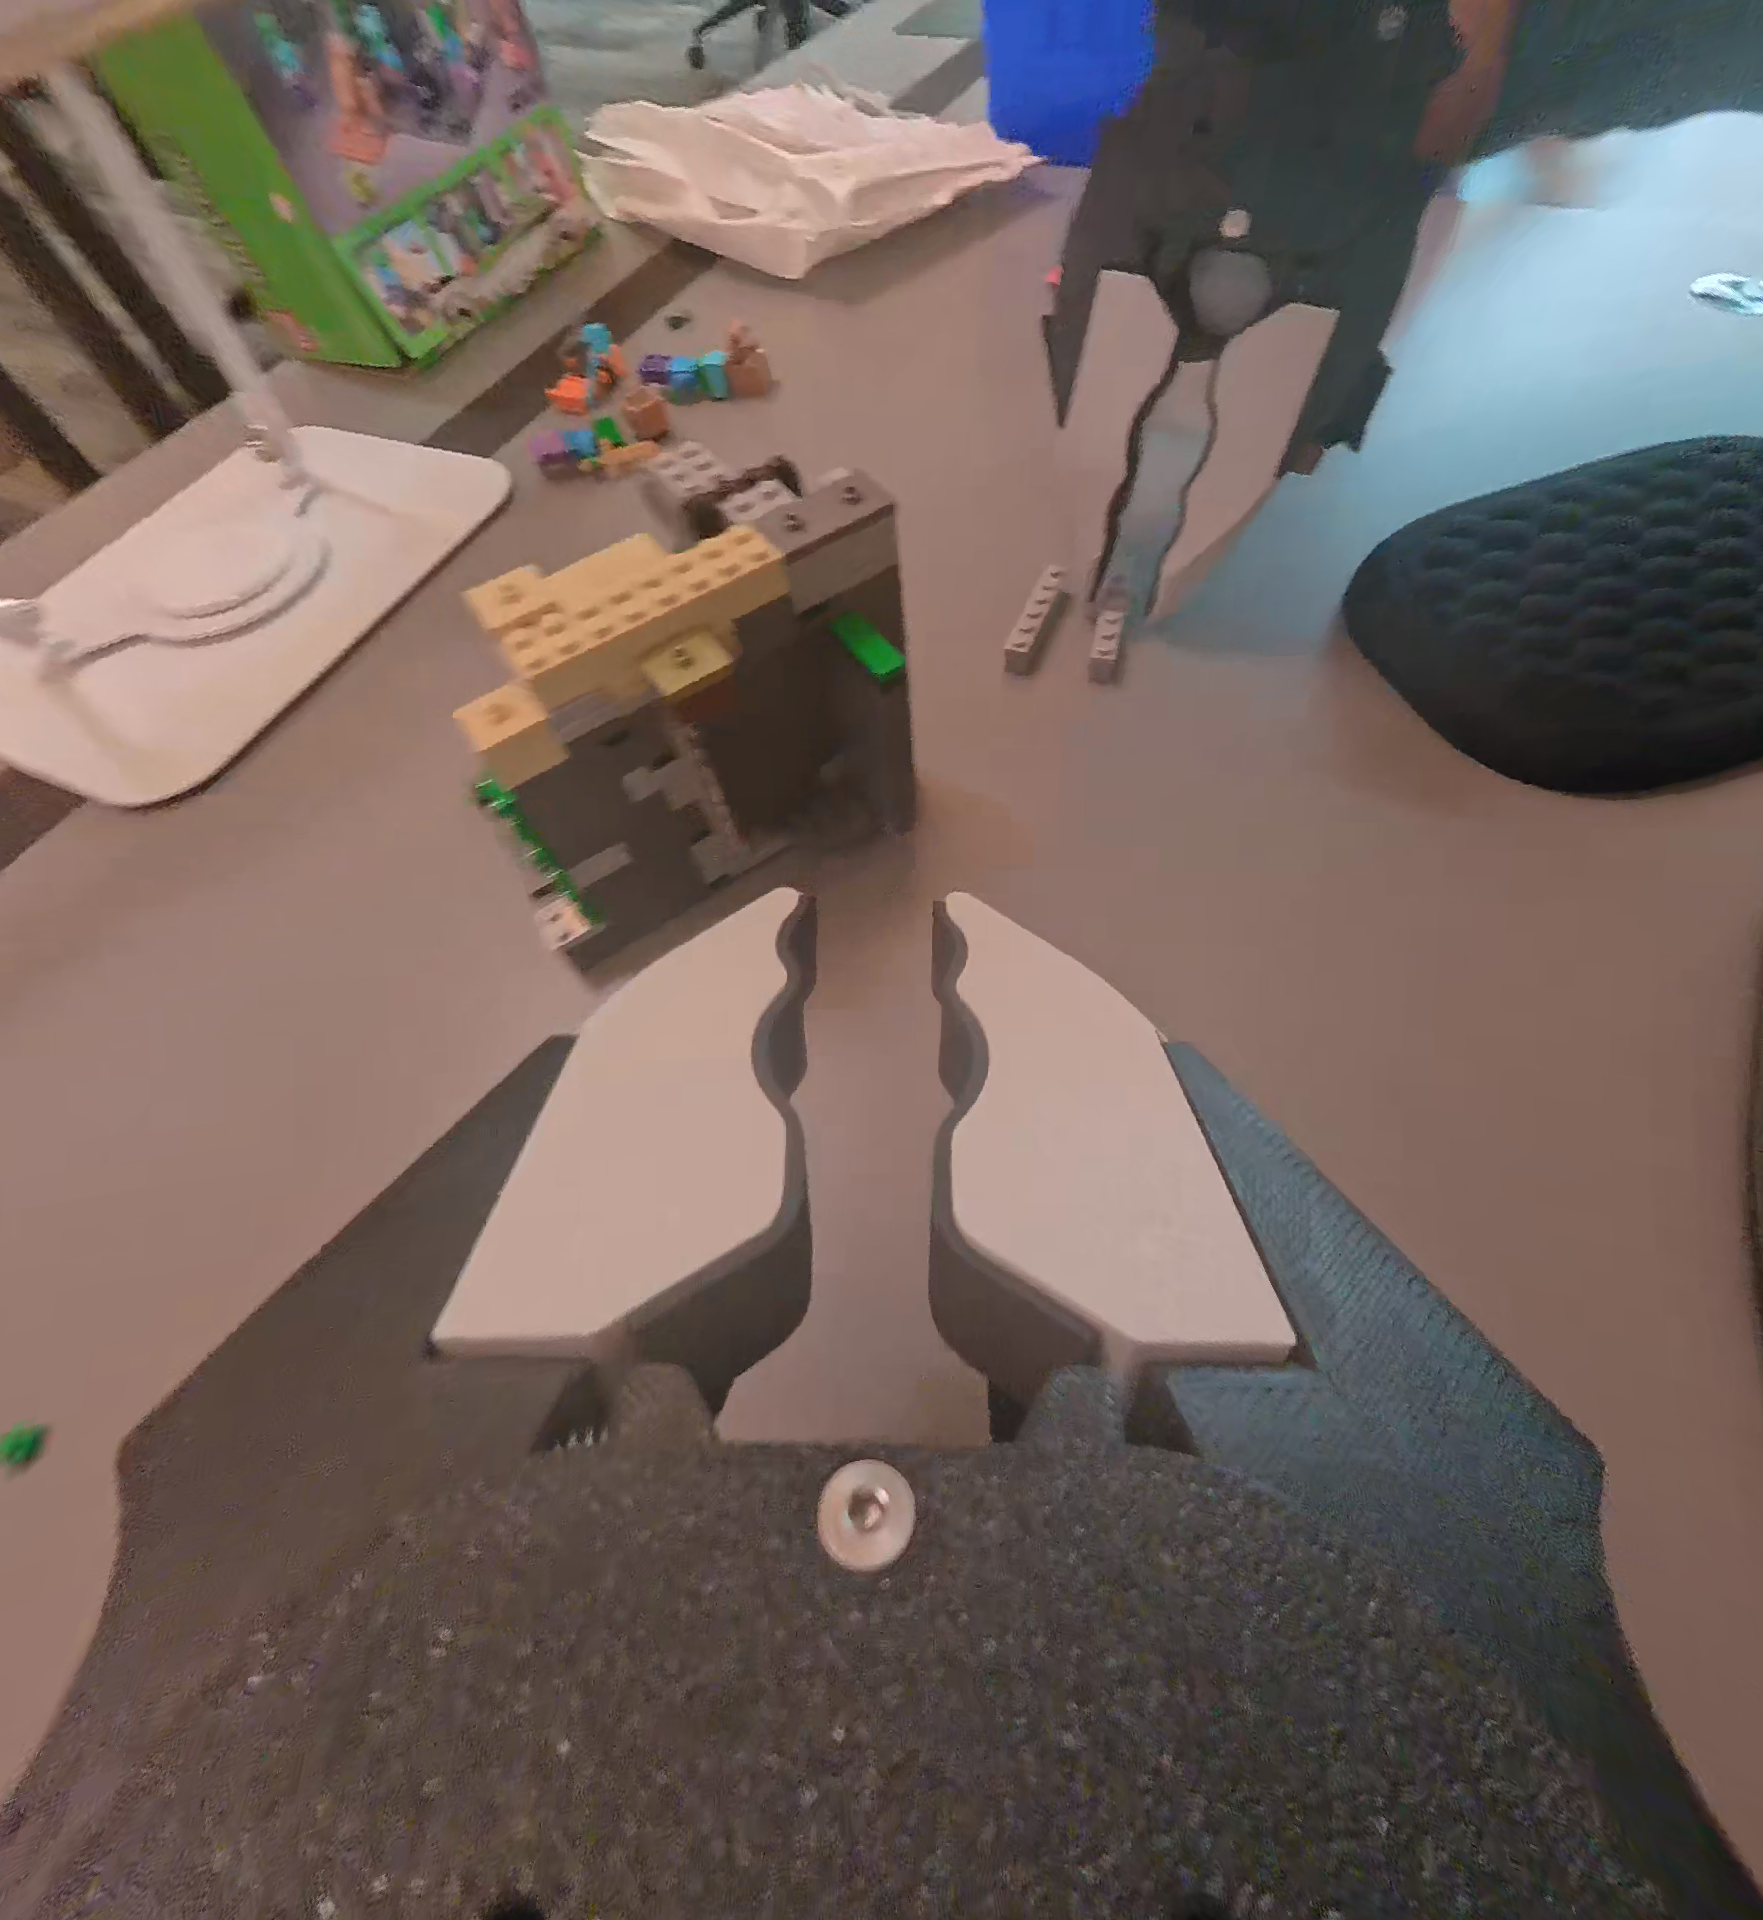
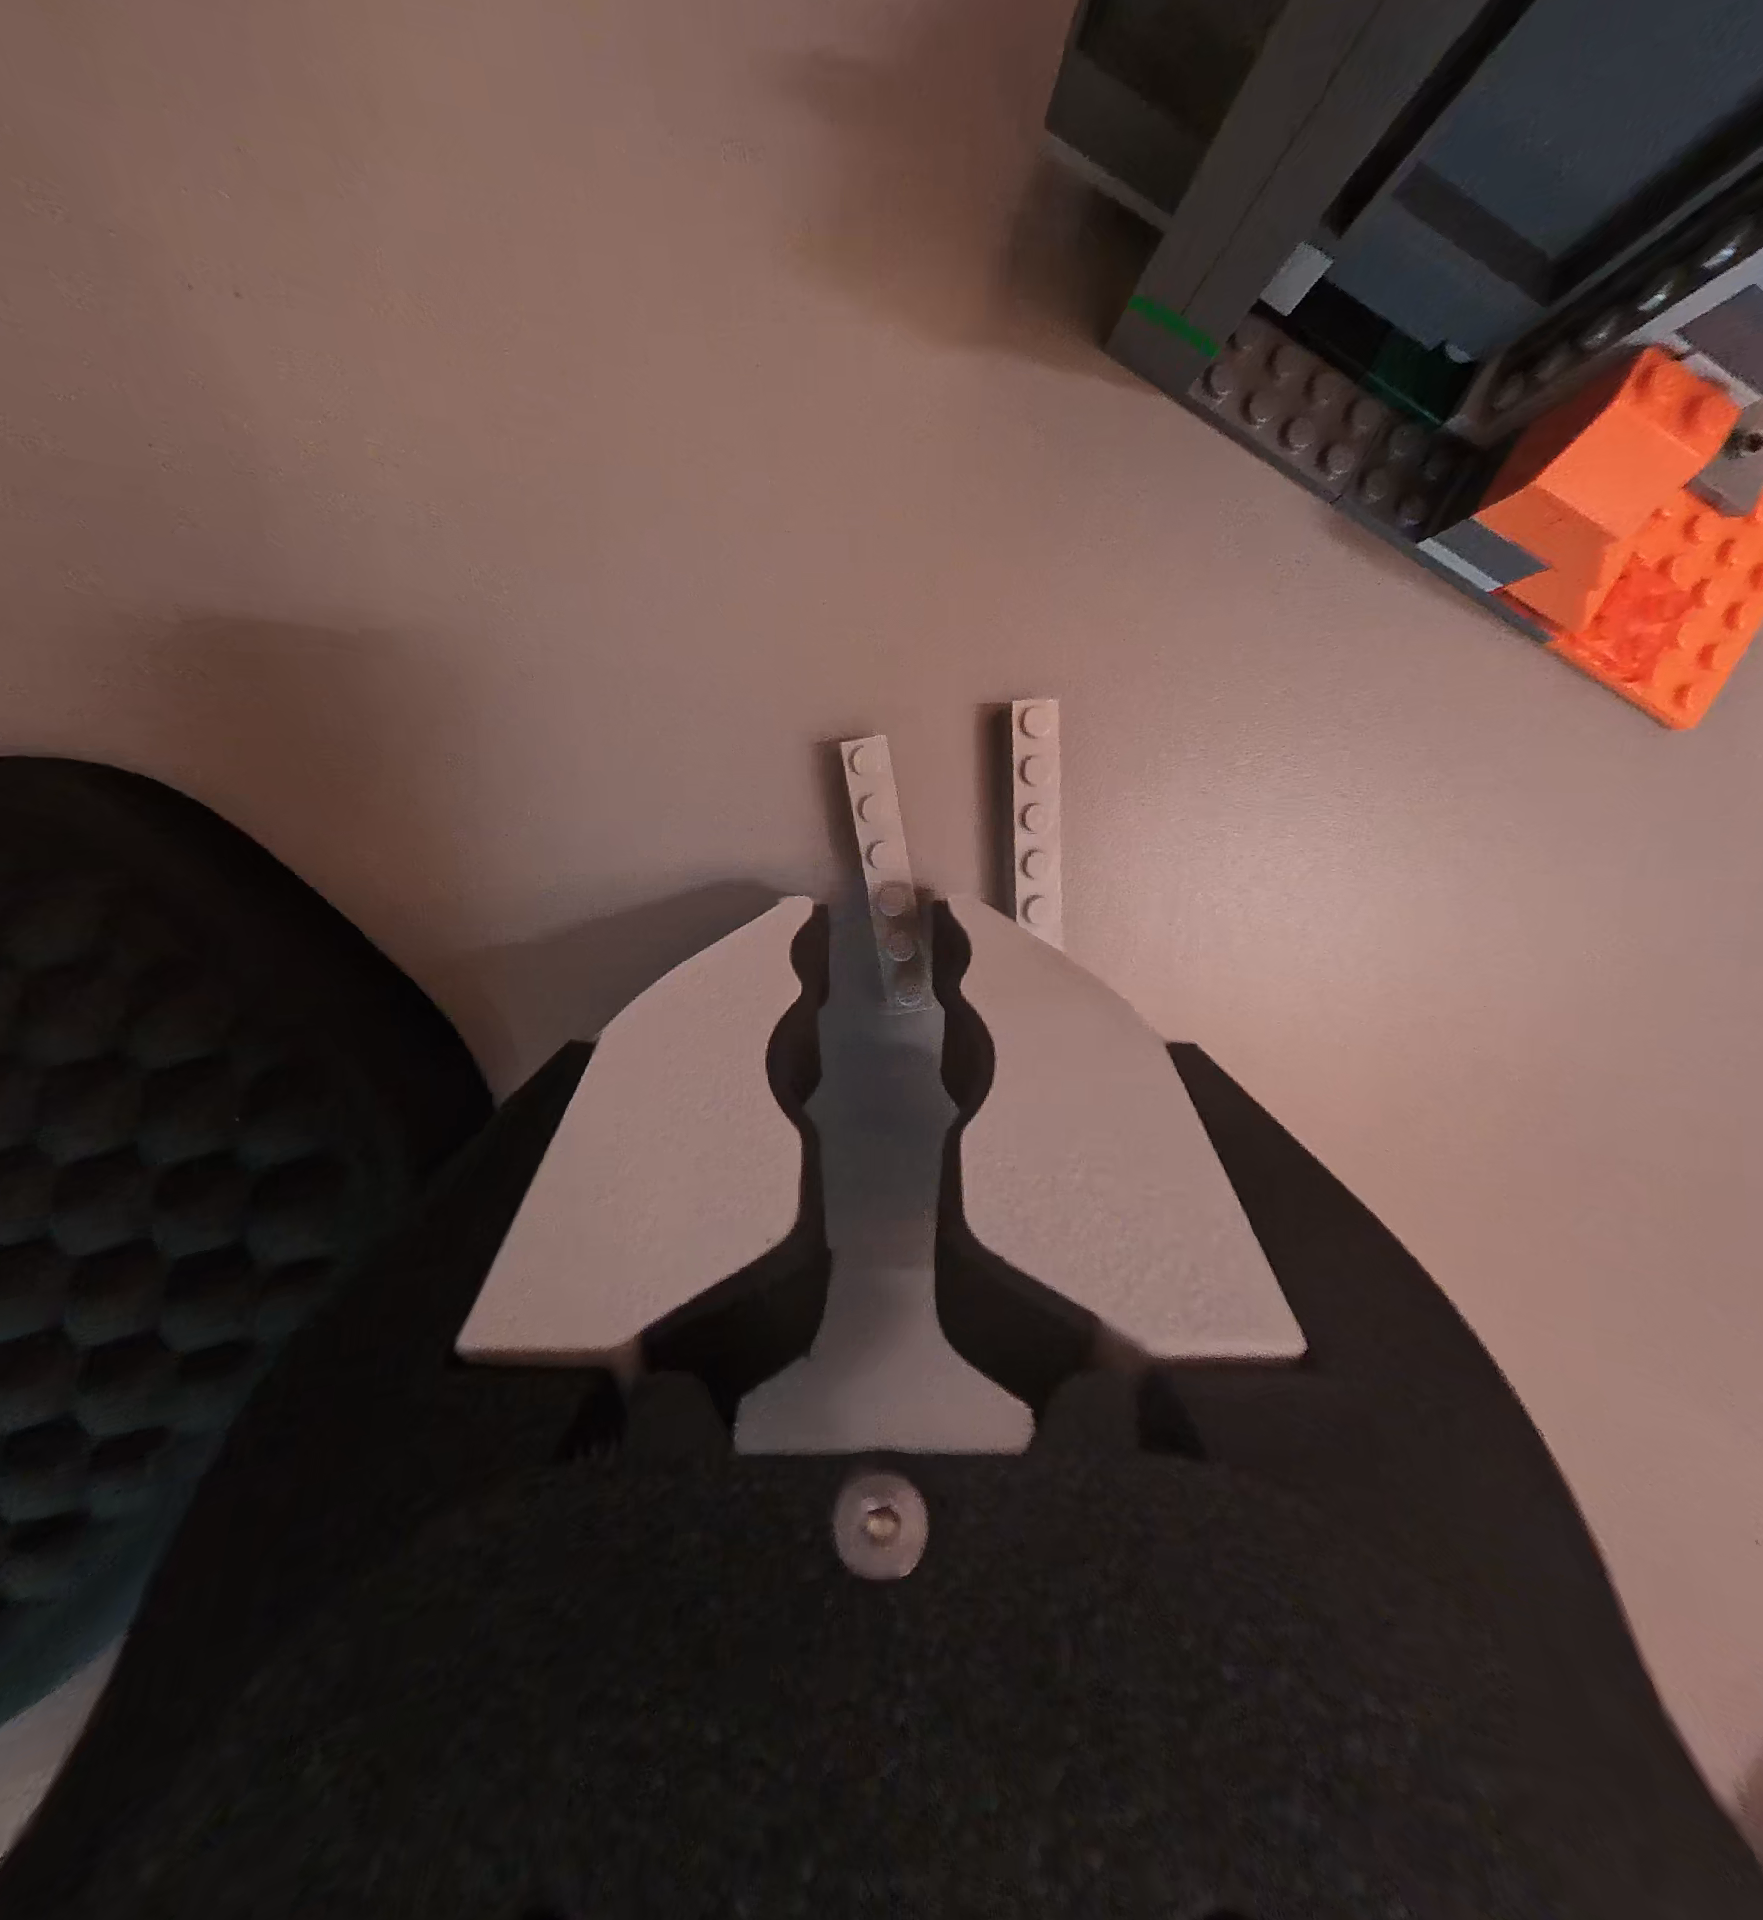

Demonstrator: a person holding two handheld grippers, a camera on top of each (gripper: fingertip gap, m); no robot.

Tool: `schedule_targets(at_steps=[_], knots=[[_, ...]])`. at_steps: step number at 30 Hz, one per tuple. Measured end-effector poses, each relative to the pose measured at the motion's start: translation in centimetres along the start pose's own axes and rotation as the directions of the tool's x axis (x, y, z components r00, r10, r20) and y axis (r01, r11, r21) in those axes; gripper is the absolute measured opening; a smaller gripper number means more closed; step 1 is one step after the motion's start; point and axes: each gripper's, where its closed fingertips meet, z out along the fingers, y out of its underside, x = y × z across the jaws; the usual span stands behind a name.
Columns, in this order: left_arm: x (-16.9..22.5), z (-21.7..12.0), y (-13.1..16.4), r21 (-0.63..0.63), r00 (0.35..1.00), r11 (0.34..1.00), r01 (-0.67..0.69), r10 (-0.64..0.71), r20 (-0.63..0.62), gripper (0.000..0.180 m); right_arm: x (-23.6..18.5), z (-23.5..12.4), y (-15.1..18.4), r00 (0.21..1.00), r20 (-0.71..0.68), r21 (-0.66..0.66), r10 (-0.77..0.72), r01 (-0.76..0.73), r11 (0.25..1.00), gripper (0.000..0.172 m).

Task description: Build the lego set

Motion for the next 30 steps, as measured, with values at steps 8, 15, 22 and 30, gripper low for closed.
schedule_targets(at_steps=[8, 15, 22, 30], knots=[[-9.0, -12.9, 2.7, -0.095, 0.94, 0.988, 0.122, -0.084, 0.331, 0.02, -0.4, -2.9, -1.8, 0.99, -0.083, 0.251, 0.11, -0.086, 0.964, 0.023], [-15.8, -26.3, 15.3, -0.419, 0.753, 0.692, 0.588, -0.28, 0.596, 0.017, -1.4, -3.7, -1.3, 0.98, -0.088, 0.341, 0.181, -0.141, 0.93, 0.021], [-15.7, -27.7, 24.1, -0.571, 0.642, 0.293, 0.767, -0.356, 0.68, 0.028, -2.0, -4.0, -2.3, 0.98, -0.071, 0.408, 0.185, -0.141, 0.902, 0.02], [-16.4, -27.8, 26.0, -0.56, 0.574, 0.155, 0.814, -0.361, 0.735, 0.023, -2.7, -4.3, -1.4, 0.979, -0.064, 0.459, 0.195, -0.145, 0.877, 0.019]])
